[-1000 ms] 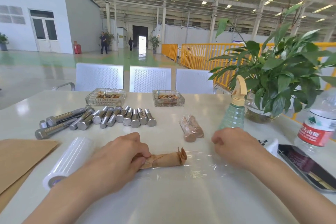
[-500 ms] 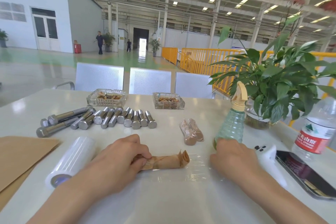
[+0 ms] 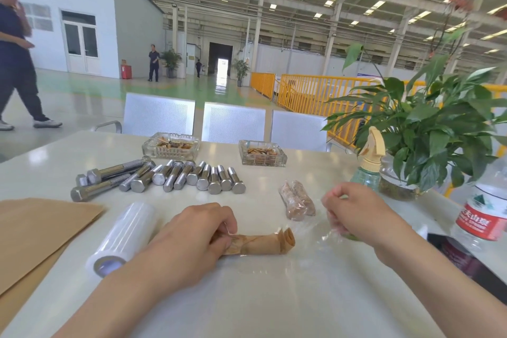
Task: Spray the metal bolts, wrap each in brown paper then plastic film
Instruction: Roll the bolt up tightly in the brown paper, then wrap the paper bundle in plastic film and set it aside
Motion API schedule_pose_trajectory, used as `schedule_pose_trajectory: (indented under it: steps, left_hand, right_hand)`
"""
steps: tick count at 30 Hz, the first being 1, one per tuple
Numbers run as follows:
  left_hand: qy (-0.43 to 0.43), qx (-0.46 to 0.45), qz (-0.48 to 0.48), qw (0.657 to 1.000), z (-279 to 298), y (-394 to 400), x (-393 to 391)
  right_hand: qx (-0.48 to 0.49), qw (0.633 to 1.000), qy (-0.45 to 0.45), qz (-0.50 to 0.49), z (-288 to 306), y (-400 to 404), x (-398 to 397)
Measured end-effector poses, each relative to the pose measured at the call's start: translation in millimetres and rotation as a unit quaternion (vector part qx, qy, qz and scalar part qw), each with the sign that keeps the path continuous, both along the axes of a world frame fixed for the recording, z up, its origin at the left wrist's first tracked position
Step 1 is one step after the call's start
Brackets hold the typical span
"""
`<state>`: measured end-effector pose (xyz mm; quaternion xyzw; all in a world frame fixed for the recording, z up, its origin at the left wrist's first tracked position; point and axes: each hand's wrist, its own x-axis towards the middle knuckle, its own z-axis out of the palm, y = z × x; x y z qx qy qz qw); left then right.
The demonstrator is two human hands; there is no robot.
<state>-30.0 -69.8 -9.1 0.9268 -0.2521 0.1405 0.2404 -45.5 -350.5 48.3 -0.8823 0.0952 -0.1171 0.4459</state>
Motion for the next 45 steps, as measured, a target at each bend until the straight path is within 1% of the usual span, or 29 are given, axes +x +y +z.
schedule_pose_trajectory:
  steps: [2, 4, 7, 11, 15, 18, 20, 23, 27, 32, 36, 40, 42, 43, 45]
  left_hand:
    - [0.004, -0.003, 0.000, 1.000, -0.1, -0.3, 0.7]
    - [0.017, -0.005, -0.001, 1.000, 0.7, -0.6, 1.7]
    - [0.037, -0.010, 0.005, 0.999, 2.9, -1.6, 3.4]
    - [0.069, -0.040, 0.031, 0.996, 6.7, -5.3, 3.3]
    - [0.094, -0.056, 0.064, 0.992, 7.9, -8.8, 2.3]
    - [0.115, -0.090, 0.071, 0.987, 9.3, -8.6, 0.9]
    - [0.137, -0.111, 0.068, 0.982, 11.1, -7.8, 0.1]
    - [0.166, -0.125, 0.052, 0.977, 16.3, -2.8, -2.2]
    - [0.186, -0.100, 0.014, 0.977, 27.9, 1.8, -7.8]
    - [0.165, -0.079, 0.039, 0.982, 24.6, -3.5, -6.8]
    - [0.154, -0.071, 0.046, 0.984, 25.3, -2.1, -3.8]
    - [0.154, -0.087, 0.067, 0.982, 22.4, -0.9, -3.8]
    - [0.159, -0.100, 0.064, 0.980, 20.7, -0.4, -4.0]
    - [0.163, -0.105, 0.063, 0.979, 19.9, -0.5, -4.1]
    - [0.170, -0.112, 0.071, 0.976, 19.1, -1.2, -4.7]
  right_hand:
    - [0.019, 0.999, -0.033, 0.027, 8.6, 14.7, 2.5]
    - [0.035, 0.996, -0.037, 0.074, 14.6, 36.7, 6.0]
    - [0.062, 0.987, 0.006, 0.150, 15.4, 73.6, 13.6]
    - [0.049, 0.980, 0.051, 0.187, 2.7, 107.7, 23.9]
    - [0.008, 0.976, 0.056, 0.211, -11.1, 119.2, 27.4]
    - [-0.035, 0.967, 0.057, 0.247, -16.1, 120.7, 24.9]
    - [-0.060, 0.963, 0.056, 0.256, -18.1, 120.3, 23.1]
    - [-0.071, 0.959, 0.061, 0.269, -17.5, 121.1, 20.7]
    - [-0.126, 0.953, 0.057, 0.270, -16.0, 121.7, 21.7]
    - [-0.154, 0.942, 0.058, 0.292, -7.6, 125.2, 24.8]
    - [-0.212, 0.927, 0.068, 0.303, 3.0, 131.8, 23.4]
    - [-0.286, 0.918, 0.052, 0.271, 6.7, 139.3, 26.0]
    - [-0.268, 0.926, 0.058, 0.261, 4.8, 137.5, 28.1]
    - [-0.238, 0.933, 0.064, 0.261, 4.0, 134.6, 29.1]
    - [-0.138, 0.949, 0.082, 0.270, 2.0, 128.0, 30.3]
